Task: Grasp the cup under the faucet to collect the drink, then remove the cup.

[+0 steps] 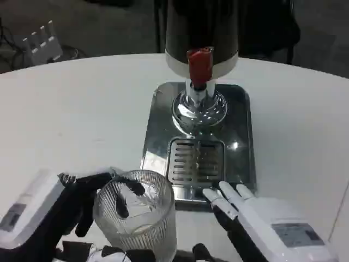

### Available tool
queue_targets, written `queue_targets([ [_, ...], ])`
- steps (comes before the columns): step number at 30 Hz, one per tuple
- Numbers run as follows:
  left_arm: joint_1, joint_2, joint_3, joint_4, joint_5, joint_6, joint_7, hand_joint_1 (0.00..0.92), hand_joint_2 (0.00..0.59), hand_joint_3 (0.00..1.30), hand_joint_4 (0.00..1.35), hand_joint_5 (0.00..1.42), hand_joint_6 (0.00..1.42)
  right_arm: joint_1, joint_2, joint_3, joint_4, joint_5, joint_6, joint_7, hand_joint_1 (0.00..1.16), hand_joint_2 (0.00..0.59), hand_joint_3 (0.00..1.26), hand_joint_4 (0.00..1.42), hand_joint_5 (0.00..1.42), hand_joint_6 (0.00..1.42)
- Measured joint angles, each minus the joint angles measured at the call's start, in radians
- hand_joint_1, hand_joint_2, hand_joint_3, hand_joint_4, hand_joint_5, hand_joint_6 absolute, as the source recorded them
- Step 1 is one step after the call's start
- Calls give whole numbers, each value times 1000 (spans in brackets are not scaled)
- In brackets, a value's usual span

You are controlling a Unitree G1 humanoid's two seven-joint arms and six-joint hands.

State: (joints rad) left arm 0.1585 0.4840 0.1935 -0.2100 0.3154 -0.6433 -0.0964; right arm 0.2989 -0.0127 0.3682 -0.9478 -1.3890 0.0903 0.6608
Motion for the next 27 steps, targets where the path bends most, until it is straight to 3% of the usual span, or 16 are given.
queue_targets([
  [4, 2, 0, 0, 0, 0, 0, 0, 442, 186, 1014, 1082, 1291, 1424, 0, 1, 0, 0, -33, -18, 6, 452, 577, 105, 0, 4, 18],
  [27, -17, -2, -2, -2, 8, 10, 0, 442, 186, 1014, 1082, 1291, 1424, 33, 32, -38, -3, -16, -17, 32, 453, 541, 115, 0, 4, 18],
])
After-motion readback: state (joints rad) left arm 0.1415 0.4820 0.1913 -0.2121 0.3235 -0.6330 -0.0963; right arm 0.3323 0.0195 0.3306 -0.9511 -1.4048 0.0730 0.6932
